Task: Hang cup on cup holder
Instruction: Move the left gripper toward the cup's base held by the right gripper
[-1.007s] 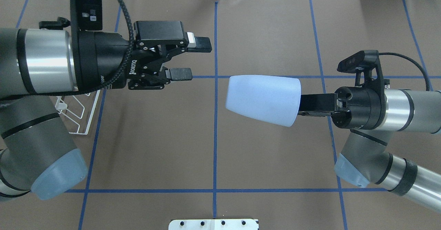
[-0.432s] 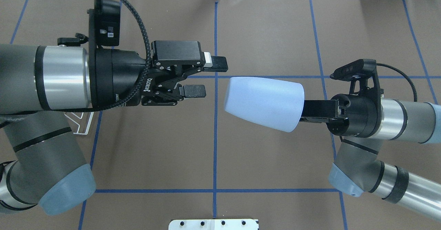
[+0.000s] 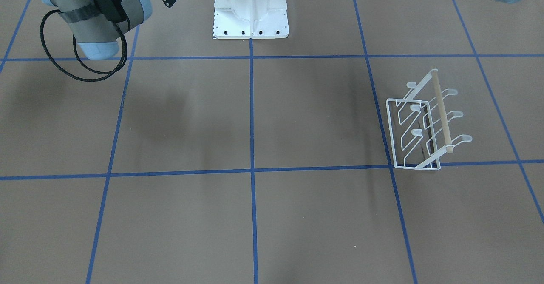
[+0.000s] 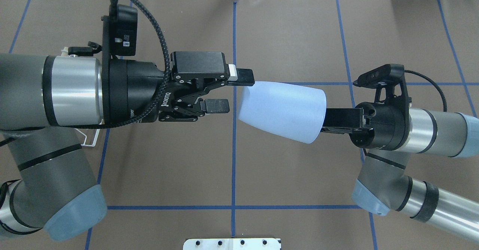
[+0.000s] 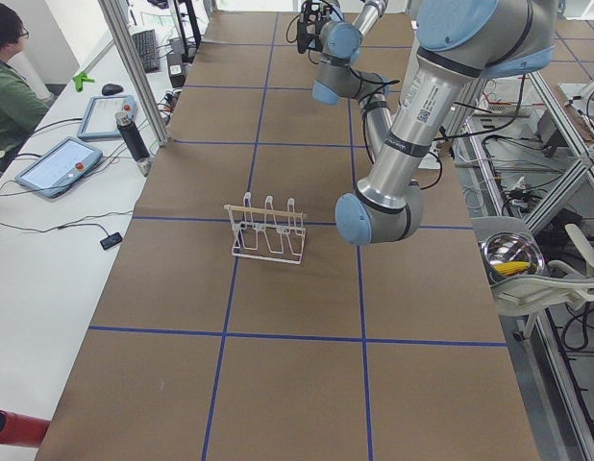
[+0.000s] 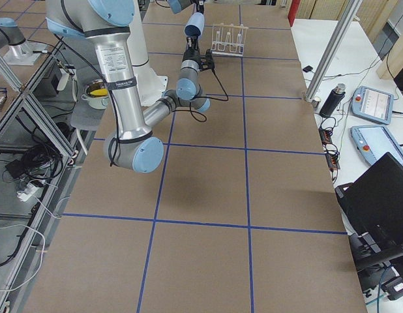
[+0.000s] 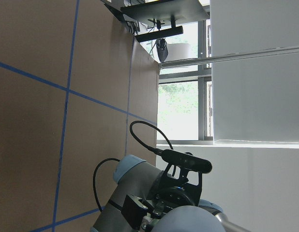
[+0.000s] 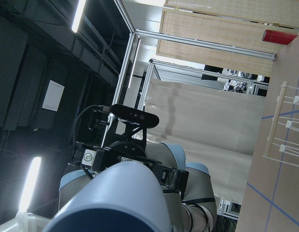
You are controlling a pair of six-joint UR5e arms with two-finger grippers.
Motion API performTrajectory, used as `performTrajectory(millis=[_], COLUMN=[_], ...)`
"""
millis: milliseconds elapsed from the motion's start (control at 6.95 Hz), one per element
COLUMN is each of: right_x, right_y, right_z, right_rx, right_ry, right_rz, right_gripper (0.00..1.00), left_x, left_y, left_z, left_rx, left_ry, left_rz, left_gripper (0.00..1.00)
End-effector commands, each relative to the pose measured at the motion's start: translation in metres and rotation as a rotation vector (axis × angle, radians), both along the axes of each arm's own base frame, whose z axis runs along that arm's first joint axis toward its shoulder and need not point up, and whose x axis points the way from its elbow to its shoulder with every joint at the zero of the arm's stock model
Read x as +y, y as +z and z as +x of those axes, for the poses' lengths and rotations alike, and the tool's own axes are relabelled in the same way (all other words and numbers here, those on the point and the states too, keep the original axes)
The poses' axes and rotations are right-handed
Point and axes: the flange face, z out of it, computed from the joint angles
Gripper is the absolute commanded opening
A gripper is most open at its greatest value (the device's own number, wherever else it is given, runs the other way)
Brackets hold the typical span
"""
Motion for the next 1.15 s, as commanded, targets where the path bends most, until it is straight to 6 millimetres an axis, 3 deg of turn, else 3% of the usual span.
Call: performTrajectory(millis=[0,575,1007], right_x=[0.003,0.005,0.007], right_y=[0.0,0.0,0.001], right_z=[-0.006,-0.007,-0.009], right_rx=[-0.004,-0.006,-0.004], right_ry=[-0.008,-0.013,-0.018], right_rz=[-0.011,-0.013,-0.013], right_gripper=[0.0,0.0,0.0], left_x=[0.006,0.016,0.017], left_y=[-0.002,-0.003,-0.011], left_z=[0.002,0.011,0.009], left_rx=[0.005,0.007,0.033], left_ry=[0.015,0.045,0.071], left_rz=[0.004,0.003,-0.035], left_gripper=[0.98,0.97,0.77])
